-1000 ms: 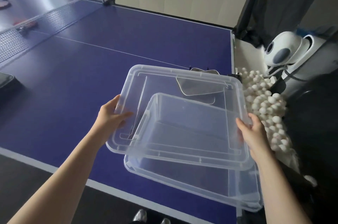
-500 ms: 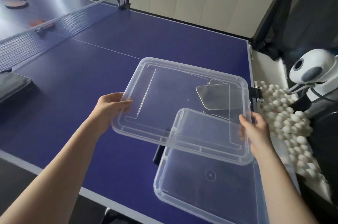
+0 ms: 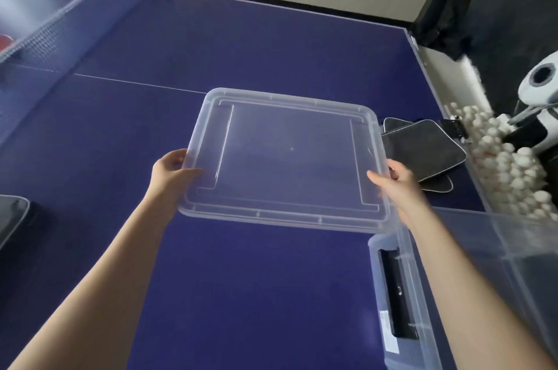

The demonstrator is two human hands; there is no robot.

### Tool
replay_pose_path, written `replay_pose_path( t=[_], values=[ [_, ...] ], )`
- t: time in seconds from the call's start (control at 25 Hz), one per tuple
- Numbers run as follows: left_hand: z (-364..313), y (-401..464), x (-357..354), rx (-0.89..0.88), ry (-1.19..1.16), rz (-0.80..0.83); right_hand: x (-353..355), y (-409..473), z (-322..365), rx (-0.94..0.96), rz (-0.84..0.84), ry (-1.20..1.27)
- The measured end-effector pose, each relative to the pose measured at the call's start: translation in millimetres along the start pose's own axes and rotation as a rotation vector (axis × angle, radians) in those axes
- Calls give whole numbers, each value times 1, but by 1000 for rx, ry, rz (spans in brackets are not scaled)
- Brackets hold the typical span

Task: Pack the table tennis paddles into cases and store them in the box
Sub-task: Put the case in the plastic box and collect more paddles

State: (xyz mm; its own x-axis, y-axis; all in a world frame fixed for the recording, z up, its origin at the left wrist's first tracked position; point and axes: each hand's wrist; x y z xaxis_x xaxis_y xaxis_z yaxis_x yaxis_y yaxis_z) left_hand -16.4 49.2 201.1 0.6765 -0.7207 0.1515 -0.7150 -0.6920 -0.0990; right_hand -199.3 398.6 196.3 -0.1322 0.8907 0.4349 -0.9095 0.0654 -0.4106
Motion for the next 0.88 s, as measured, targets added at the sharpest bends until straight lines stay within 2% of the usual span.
replay_pose_path(
  t=[0.16,0.24,0.44,0.6,0.88],
  values=[
    [28,41,-4,-10,32,51,-37,22,-12,-6,-202,-47],
    [42,59,-11,5,78,87,-52,39,-21,-16,-243,-71],
    [89,109,-27,-50,289,156,-83,80,-40,-109,-212,-130],
    [124,138,-37,-60,477,128,-107,106,-53,-115,-194,-181],
    [153,160,-41,-83,610,118,-131,123,-61,-84,-215,-255]
  ],
)
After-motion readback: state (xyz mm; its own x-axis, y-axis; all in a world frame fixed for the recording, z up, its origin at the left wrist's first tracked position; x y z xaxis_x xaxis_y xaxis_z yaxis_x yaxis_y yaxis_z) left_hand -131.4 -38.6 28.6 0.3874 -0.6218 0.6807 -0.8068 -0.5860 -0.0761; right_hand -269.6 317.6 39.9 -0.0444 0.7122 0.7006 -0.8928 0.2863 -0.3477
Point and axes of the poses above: each hand's wrist, its own y-axis towards the middle knuckle, its own x-axis out of the back of the hand, z = x × y, and after that the axes turned 12 degrees about -x, right-handed
